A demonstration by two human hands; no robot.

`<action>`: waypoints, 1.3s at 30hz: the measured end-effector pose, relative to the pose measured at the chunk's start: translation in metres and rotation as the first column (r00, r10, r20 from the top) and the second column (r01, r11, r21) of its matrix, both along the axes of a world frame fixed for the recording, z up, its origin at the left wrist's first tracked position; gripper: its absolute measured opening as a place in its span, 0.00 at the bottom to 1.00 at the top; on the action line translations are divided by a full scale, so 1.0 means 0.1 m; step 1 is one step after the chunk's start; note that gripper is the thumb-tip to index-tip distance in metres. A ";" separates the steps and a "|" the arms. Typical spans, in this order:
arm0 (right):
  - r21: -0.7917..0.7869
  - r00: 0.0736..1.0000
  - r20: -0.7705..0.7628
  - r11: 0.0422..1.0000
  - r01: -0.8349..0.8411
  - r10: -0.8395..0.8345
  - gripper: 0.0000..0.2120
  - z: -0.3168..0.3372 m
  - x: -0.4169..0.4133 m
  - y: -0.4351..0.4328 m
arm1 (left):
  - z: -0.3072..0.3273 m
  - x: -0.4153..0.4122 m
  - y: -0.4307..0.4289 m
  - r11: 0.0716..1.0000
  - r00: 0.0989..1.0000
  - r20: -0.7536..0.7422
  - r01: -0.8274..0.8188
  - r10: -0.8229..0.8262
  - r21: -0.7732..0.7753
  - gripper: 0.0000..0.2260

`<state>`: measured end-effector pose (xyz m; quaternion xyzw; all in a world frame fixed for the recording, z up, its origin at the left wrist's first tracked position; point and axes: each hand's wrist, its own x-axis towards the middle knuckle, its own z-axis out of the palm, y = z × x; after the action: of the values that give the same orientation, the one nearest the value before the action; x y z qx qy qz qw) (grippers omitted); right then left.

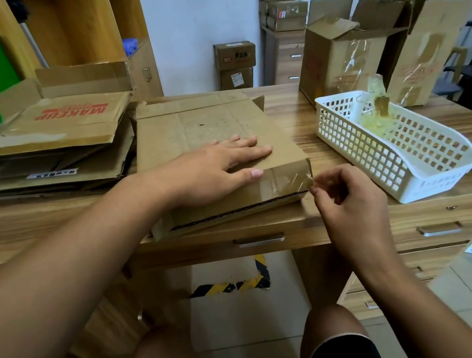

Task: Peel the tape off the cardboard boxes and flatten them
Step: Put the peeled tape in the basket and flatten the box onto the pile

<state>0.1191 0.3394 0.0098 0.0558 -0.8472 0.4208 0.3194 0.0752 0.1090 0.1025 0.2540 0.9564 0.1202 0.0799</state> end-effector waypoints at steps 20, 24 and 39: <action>0.126 0.933 0.013 0.925 -0.358 0.359 0.08 -0.15 0.59 -0.71 | -0.04 -0.08 0.16 0.998 0.997 -0.067 -0.033 0.036 0.045 0.23; -0.106 0.954 0.080 0.954 -0.280 0.289 0.17 -0.10 0.41 -0.53 | -0.02 -0.07 0.14 0.997 0.998 -0.041 -0.034 0.037 0.074 0.24; -0.107 0.955 0.084 0.955 -0.275 0.284 0.13 0.30 0.15 0.08 | -0.01 -0.03 0.08 0.998 0.999 -0.028 -0.034 0.036 0.053 0.24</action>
<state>0.1342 0.3477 0.0397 0.1393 -0.8246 0.5036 0.2169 0.0726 0.1174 0.1019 0.2409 0.9583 0.1427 0.0574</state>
